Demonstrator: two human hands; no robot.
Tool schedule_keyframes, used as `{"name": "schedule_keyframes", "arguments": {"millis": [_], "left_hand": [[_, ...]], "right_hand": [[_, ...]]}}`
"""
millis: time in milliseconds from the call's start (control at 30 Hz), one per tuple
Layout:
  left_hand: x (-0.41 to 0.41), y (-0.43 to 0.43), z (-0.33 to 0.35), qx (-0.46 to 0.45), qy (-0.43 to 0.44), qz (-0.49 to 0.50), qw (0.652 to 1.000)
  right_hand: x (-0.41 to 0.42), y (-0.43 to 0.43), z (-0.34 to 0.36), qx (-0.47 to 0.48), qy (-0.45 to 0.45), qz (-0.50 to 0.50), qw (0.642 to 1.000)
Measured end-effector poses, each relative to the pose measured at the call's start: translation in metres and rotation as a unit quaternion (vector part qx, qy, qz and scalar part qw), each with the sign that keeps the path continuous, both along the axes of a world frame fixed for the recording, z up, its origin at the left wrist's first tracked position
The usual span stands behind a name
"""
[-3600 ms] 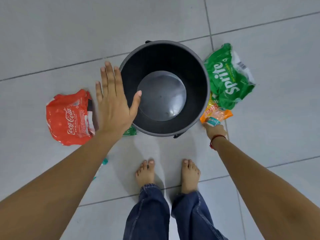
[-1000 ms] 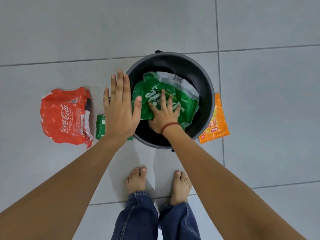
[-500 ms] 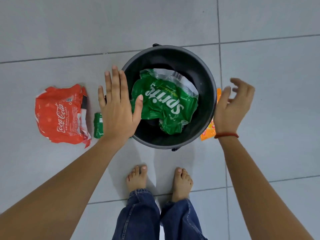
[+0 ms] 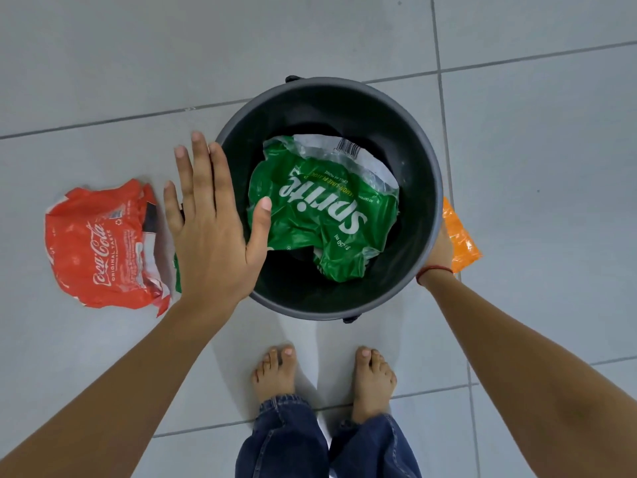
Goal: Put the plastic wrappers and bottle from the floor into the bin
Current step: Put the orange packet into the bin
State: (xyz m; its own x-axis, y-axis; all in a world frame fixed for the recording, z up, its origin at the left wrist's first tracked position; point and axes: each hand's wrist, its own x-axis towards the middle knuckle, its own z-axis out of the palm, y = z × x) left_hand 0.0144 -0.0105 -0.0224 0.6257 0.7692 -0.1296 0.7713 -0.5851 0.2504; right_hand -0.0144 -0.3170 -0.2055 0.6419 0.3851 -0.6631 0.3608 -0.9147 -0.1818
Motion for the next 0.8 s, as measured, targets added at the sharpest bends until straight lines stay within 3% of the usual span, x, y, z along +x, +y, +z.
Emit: {"name": "schedule_keyframes", "arguments": {"millis": [33, 67, 133, 167, 200, 267, 333, 367, 533, 633, 800], "left_hand": [[0.000, 0.000, 0.000, -0.001, 0.000, 0.000, 1.000], [0.001, 0.001, -0.001, 0.000, 0.001, -0.001, 1.000], [0.001, 0.002, -0.001, -0.004, 0.012, -0.001, 1.000], [0.000, 0.002, 0.000, -0.008, 0.020, -0.003, 1.000], [0.000, 0.002, 0.002, -0.013, 0.029, -0.006, 0.999], [0.000, 0.002, 0.006, -0.027, 0.044, -0.011, 0.999], [-0.002, 0.004, 0.013, -0.045, 0.044, -0.015, 0.998], [-0.003, 0.005, 0.017, -0.055, 0.039, -0.016, 0.998], [-0.005, 0.016, 0.030, -0.119, -0.001, -0.030, 0.992], [-0.005, 0.017, 0.032, -0.122, -0.019, -0.031, 0.992], [-0.003, 0.007, 0.015, -0.100, -0.047, 0.008, 0.994]], "right_hand": [[0.011, 0.004, 0.013, -0.007, -0.054, 0.002, 0.999], [0.017, -0.026, -0.015, -0.004, 0.001, -0.055, 0.998], [0.027, -0.020, -0.005, 0.040, 0.090, -0.111, 0.989], [0.061, -0.010, 0.011, 0.083, 0.078, -0.124, 0.986], [0.110, 0.011, 0.045, 0.105, 0.044, -0.128, 0.985], [0.185, 0.085, 0.149, 0.129, -0.143, -0.097, 0.976], [0.217, 0.125, 0.217, 0.281, -0.276, -0.196, 0.898], [0.216, 0.137, 0.248, 0.310, -0.297, -0.184, 0.884], [0.137, 0.171, 0.252, 0.321, -0.189, 0.055, 0.926], [0.133, 0.204, 0.217, 0.246, -0.157, 0.131, 0.947], [0.120, 0.240, 0.156, 0.148, 0.001, 0.200, 0.969]]}}
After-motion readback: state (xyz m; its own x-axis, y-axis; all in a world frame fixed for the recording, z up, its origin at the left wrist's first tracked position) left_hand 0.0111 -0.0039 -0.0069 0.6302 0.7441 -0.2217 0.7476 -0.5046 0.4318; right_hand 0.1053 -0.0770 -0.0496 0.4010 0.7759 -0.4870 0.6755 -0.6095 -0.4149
